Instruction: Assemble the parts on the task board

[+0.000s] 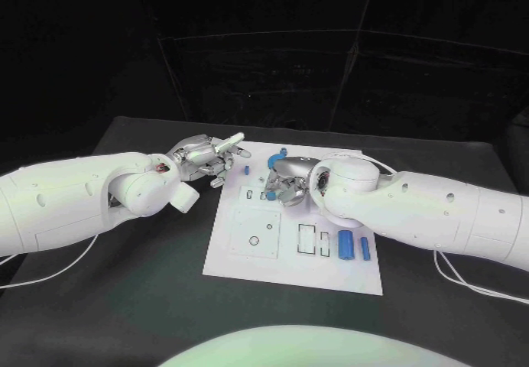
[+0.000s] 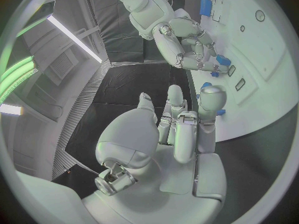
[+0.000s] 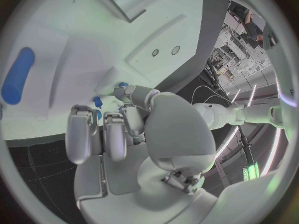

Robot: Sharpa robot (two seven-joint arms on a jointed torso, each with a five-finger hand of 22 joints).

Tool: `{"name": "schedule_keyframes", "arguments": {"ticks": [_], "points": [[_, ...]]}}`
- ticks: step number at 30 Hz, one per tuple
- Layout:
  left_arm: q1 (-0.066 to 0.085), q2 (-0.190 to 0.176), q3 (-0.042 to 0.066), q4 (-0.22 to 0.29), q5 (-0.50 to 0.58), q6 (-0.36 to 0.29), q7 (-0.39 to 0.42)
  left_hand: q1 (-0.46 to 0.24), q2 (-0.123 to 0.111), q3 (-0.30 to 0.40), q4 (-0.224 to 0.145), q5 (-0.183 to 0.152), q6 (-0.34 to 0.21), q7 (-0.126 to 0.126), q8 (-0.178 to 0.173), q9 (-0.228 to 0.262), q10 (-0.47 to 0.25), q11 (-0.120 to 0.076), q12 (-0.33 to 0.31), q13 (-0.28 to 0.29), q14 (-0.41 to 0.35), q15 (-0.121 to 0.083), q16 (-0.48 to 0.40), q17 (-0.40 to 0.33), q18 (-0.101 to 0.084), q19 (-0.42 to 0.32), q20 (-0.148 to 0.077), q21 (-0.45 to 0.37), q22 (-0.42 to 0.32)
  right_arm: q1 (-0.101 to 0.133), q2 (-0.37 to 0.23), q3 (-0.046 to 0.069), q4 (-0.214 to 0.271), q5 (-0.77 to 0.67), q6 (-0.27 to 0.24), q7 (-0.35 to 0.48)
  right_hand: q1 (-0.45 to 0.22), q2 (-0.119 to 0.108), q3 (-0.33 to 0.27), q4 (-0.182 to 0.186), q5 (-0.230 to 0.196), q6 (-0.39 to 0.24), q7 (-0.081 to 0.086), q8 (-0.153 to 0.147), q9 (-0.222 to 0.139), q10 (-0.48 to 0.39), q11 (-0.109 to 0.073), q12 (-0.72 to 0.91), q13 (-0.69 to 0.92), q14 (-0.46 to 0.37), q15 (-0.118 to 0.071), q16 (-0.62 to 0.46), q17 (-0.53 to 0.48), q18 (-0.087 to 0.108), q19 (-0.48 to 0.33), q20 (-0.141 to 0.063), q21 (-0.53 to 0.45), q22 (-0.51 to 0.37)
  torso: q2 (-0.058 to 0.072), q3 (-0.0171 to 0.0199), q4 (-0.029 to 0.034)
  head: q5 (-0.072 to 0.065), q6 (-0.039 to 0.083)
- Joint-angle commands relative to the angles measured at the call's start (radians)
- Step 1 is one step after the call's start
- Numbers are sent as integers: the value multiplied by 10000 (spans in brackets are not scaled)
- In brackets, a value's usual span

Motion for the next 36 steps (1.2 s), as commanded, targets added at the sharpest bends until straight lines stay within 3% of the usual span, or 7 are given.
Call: {"name": "schedule_keyframes", "arguments": {"ticks": [1, 15, 22, 36], "points": [[15, 8, 9, 4, -45, 114, 12, 94, -3, -23, -47, -34, -61, 31, -41, -11, -60, 25, -61, -12, 817, 83, 5, 1910, -78, 16, 44, 34, 14, 16, -13, 2, 30, -246, 66, 8, -67, 37, 1, -75, 68, -70, -15, -39, 2, 34, -46, 63, 30, 1025, -77, 67, 2422, 11, 151, -100, 45, 486, -6, -2, -3, -1, -3], [15, 22, 9, -23, -45, 121, -6, 90, -3, -29, -43, -35, -63, 31, -43, -12, -59, 26, -61, -13, 817, 83, 5, 1909, -80, 21, 44, 43, 24, 14, -15, 2, 92, -335, 289, 88, -129, -34, 45, -274, 460, -690, -176, -49, -4, 170, -160, 231, 244, 1034, -175, 92, 2461, 0, 177, -197, 73, 545, -1, -2, -8, 9, -1], [15, 24, 9, -17, -45, 133, -21, 88, -2, -32, -41, -35, -63, 32, -44, -13, -59, 26, -61, -13, 820, 83, 10, 1921, -81, 23, 44, 45, 27, 13, -43, 1, 137, -357, 364, 86, -143, -46, 33, -290, 539, -744, -194, -45, -1, 181, -173, 240, 258, 1036, -188, 96, 2467, -1, 181, -210, 76, 553, -6, -1, -6, 7, -49], [14, 41, 9, -50, -45, 153, -28, 86, -1, -34, -40, -35, -64, 32, -44, -13, -58, 26, -61, -13, 824, 83, 14, 1933, -87, 36, 44, 68, 57, 10, -88, -1, 237, -539, 404, 72, -152, -50, 26, -293, 583, -746, -191, -34, 5, 184, -176, 240, 261, 1036, -192, 96, 2467, -1, 180, -215, 75, 552, -4, 0, -3, -4, -27]]}}
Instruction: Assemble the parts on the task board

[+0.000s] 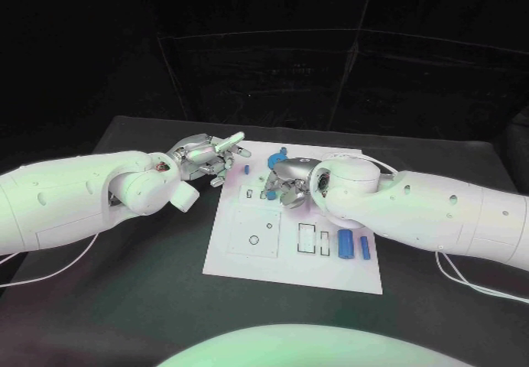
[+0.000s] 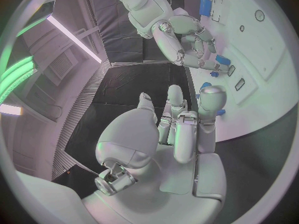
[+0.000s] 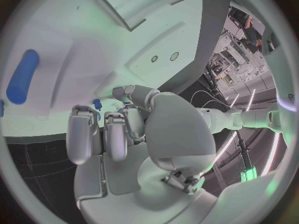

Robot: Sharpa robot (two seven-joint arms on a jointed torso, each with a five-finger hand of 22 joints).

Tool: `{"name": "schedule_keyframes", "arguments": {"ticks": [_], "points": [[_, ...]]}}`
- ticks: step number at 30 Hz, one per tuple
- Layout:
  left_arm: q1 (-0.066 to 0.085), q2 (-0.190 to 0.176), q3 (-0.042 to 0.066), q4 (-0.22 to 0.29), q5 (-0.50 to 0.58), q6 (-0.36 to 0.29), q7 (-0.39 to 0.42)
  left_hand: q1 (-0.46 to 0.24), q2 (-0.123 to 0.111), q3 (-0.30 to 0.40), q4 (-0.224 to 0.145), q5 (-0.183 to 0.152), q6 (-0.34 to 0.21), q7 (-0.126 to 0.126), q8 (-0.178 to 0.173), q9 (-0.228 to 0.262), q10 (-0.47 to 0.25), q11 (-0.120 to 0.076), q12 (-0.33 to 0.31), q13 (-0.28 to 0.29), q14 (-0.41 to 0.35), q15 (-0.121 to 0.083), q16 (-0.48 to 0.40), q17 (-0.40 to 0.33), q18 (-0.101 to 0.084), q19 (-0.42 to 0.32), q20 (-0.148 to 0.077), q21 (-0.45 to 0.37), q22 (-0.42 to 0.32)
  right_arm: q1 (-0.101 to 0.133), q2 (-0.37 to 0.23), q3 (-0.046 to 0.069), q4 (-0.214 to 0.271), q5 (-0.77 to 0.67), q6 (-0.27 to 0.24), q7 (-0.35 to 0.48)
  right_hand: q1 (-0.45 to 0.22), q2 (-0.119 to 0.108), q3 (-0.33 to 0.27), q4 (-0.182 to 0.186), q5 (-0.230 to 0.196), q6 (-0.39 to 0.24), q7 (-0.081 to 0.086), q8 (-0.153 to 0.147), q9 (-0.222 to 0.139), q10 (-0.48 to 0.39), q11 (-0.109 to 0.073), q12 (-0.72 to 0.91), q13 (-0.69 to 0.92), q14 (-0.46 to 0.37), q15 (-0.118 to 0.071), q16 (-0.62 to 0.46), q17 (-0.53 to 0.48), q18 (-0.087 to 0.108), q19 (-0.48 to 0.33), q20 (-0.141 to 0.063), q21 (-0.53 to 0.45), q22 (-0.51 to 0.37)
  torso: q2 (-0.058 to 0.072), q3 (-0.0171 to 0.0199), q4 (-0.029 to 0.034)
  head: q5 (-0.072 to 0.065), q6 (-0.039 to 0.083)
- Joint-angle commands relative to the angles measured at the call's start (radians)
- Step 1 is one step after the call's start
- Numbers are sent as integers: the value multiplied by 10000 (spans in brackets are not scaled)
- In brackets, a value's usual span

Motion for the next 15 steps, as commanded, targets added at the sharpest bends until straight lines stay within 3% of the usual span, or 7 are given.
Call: {"name": "schedule_keyframes", "arguments": {"ticks": [1, 15], "points": [[14, 16, 9, -1, -39, 129, 20, 87, -1, -34, -40, -35, -64, 32, -44, -15, -58, 26, -61, -15, 824, 83, 14, 1932, -88, 36, 44, 68, 9, 15, 4, 2, 46, -212, 86, 56, -114, -9, 12, -56, 46, -60, 28, -31, 6, 25, -17, 38, 13, 1002, -87, 56, 2469, -1, 186, -71, 35, 556, 7, -6, 11, -12, 6], [14, 17, 9, -6, -39, 129, 6, 87, -1, -34, -40, -35, -64, 32, -44, -15, -58, 26, -61, -15, 824, 83, 14, 1932, -88, 36, 44, 68, 9, 7, 17, 1, 116, -460, 151, 98, -117, -8, 8, -57, 62, -58, 24, -27, 9, 33, -19, 46, 24, 1001, -89, 52, 2463, -1, 187, -74, 36, 558, 7, -6, 6, -6, -10]]}}
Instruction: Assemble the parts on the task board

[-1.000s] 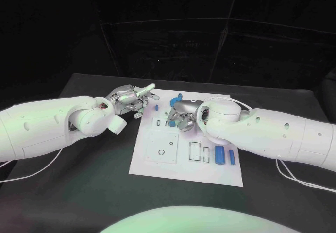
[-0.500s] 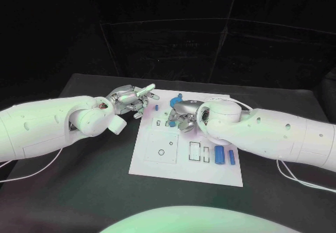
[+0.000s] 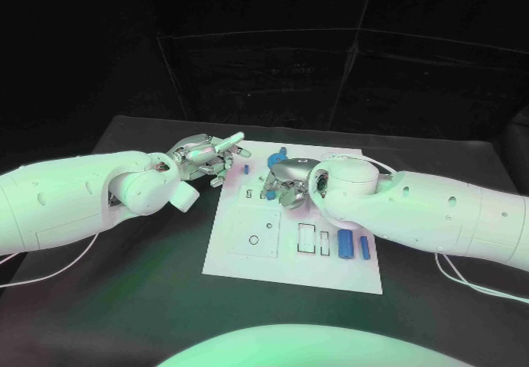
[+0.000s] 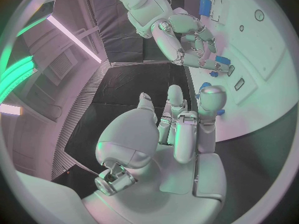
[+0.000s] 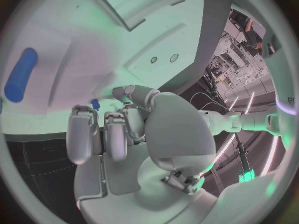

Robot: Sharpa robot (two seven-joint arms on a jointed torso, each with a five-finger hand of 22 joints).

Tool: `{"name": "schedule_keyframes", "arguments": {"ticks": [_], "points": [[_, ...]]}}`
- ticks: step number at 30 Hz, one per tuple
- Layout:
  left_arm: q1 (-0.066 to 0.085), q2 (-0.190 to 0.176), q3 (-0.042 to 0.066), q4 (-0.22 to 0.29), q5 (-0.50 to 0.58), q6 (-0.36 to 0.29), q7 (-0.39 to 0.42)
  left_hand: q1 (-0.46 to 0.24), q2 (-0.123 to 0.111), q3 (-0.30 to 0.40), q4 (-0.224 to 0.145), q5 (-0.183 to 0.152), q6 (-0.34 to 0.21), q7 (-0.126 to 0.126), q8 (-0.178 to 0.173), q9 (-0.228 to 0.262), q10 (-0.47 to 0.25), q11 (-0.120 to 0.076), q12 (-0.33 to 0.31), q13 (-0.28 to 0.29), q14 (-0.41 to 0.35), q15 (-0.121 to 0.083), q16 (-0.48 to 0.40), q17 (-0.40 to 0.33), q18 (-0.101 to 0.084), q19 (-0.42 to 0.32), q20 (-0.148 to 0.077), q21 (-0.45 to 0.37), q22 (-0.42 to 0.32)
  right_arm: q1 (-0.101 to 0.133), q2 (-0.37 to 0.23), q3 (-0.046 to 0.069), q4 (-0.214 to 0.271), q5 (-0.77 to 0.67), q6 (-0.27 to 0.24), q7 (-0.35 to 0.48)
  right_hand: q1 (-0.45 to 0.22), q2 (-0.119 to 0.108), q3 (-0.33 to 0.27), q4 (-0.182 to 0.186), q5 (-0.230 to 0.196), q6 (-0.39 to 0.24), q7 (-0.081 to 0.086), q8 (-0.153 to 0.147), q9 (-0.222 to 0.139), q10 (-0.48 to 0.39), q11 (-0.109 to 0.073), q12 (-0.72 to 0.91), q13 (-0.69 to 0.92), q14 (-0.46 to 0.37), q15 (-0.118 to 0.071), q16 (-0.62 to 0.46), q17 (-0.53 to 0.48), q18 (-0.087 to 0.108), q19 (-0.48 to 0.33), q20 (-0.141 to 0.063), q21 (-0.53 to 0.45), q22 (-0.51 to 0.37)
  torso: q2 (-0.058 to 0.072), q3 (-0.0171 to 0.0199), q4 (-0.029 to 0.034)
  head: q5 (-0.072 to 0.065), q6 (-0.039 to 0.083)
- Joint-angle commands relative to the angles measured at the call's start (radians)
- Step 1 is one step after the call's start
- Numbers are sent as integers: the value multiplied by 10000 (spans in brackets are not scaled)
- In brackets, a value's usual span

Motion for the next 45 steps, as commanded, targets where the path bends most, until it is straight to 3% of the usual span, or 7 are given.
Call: {"name": "schedule_keyframes", "arguments": {"ticks": [1, 45], "points": [[14, 8, 9, 6, -37, 113, 18, 87, -1, -34, -40, -35, -64, 32, -44, -15, -58, 26, -61, -15, 824, 83, 14, 1933, -88, 36, 44, 68, 10, 13, 3, 3, 52, -220, 119, 84, -117, -8, 8, -58, 63, -59, 24, -27, 9, 35, -19, 48, 16, 1000, -89, 52, 2463, -1, 187, -75, 36, 557, -6, -2, 4, 6, -12], [14, 3, 9, 4, -37, 129, 3, 83, 8, -49, -31, -35, -69, 33, -49, -19, -57, 27, -61, -16, 827, 83, 18, 1939, -91, 47, 44, 82, 24, -5, -78, 1, 302, -602, 178, 252, -119, -2, 4, -65, 89, -67, -5, -24, 13, 36, -33, 46, 15, 998, -97, 46, 2454, 3, 180, -81, 27, 541, -6, -2, 1, 9, -19]]}}
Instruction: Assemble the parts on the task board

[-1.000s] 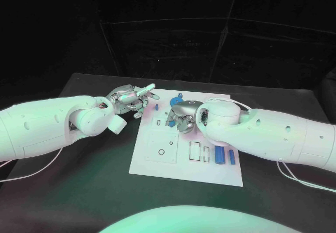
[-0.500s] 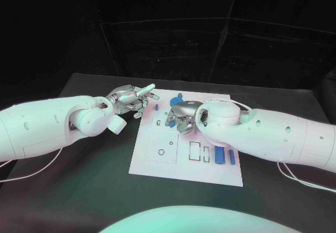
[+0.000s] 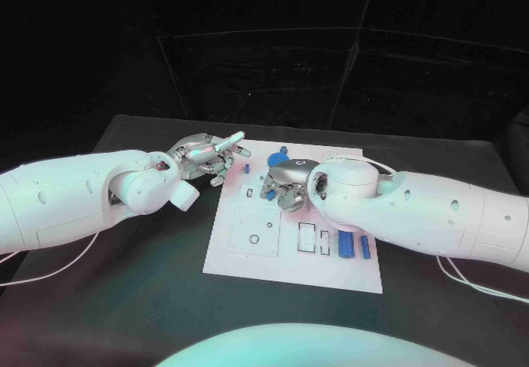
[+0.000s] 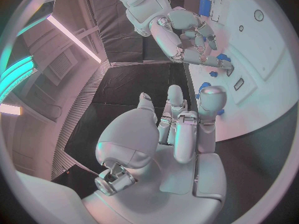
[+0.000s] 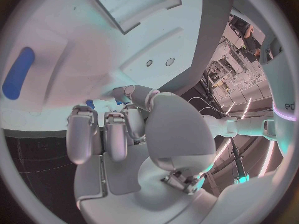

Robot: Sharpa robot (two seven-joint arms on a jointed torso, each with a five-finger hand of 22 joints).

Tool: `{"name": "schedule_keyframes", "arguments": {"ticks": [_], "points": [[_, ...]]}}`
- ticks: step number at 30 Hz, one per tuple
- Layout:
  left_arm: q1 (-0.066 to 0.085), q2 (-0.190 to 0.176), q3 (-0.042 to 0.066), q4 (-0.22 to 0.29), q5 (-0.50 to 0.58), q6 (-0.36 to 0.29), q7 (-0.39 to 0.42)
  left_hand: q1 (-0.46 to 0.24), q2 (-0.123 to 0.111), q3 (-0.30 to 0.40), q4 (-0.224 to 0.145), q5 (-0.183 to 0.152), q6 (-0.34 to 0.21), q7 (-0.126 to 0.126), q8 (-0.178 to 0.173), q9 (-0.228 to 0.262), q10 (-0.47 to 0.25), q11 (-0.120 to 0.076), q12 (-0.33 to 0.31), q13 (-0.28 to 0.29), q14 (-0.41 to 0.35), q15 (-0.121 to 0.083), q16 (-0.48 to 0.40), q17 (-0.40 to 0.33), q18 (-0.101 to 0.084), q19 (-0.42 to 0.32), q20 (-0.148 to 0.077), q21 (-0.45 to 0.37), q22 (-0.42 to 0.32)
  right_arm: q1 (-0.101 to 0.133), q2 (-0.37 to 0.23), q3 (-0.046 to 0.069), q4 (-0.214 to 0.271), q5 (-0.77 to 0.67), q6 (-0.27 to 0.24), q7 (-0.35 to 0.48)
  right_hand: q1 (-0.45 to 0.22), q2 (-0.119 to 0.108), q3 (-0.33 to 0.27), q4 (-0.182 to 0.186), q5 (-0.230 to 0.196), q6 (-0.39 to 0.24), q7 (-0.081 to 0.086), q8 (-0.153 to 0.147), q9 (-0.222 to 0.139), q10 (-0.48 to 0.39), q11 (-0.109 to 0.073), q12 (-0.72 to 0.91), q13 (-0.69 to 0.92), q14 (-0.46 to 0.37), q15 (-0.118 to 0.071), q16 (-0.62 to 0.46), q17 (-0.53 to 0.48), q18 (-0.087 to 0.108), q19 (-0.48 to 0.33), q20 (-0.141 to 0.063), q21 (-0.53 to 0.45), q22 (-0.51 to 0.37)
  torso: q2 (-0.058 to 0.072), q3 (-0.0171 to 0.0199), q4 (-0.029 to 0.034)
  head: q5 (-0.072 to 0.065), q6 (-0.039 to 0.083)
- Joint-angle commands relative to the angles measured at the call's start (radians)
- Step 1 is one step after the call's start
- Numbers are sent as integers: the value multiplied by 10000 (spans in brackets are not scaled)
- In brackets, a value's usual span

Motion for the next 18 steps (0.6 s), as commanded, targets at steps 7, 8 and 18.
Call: {"name": "schedule_keyframes", "arguments": {"ticks": [7, 8, 18], "points": [[15, 11, 9, 7, -34, 111, 26, 83, 8, -49, -31, -35, -69, 33, -49, -9, -57, 27, -61, -17, 826, 83, 18, 1938, -91, 47, 44, 35, 8, 12, -10, 3, 51, -173, 91, 124, -119, -2, 5, -66, 54, -68, -5, -24, 12, 36, -34, 45, -10, 998, -98, 47, 2456, 3, 180, -82, 26, 540, 4, 1, 0, -17, 9], [15, 12, 9, 6, -34, 110, 25, 83, 8, -49, -31, -35, -69, 33, -49, -9, -57, 27, -61, -17, 826, 83, 18, 1938, -91, 47, 44, 35, 8, 11, -10, 3, 52, -175, 106, 126, -119, -2, 5, -66, 54, -68, -5, -24, 12, 36, -34, 45, -10, 998, -98, 47, 2456, 3, 180, -82, 26, 540, 0, 1, -1, -18, 7], [15, 21, 9, -3, -34, 115, 24, 83, 8, -49, -31, -35, -69, 33, -49, -9, -57, 27, -61, -17, 826, 83, 18, 1938, -91, 47, 44, 35, 8, 11, 0, 3, 70, -181, 252, 152, -113, 10, 9, -70, 38, -70, -17, -22, 14, 39, -42, 48, -6, 997, -103, 43, 2451, 5, 177, -85, 23, 533, -3, 2, 0, -16, -7]]}}
